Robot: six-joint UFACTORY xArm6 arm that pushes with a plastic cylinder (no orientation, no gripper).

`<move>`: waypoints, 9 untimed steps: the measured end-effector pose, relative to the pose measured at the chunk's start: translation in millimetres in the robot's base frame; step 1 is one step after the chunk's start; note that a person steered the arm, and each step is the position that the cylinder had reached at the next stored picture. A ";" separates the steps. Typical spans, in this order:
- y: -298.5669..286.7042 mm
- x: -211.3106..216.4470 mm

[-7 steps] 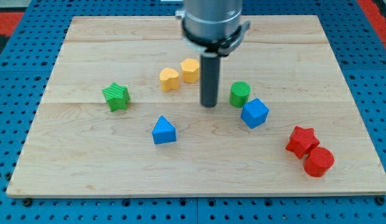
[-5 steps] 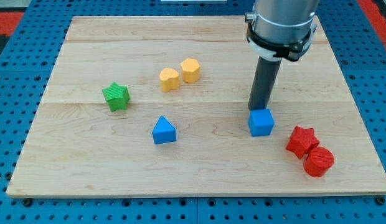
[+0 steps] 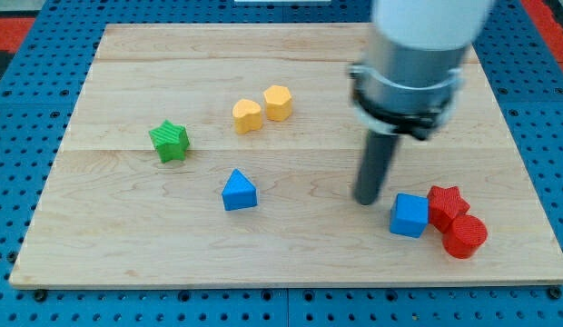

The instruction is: Slightly push the blue triangle to the right of the board

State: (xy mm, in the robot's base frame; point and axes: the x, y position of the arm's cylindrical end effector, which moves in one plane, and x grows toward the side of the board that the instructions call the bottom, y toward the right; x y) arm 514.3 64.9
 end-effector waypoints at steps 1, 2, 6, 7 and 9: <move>-75.9 -16.9; -98.7 -62.6; -181.7 -18.7; -135.3 -43.1; -173.3 -26.5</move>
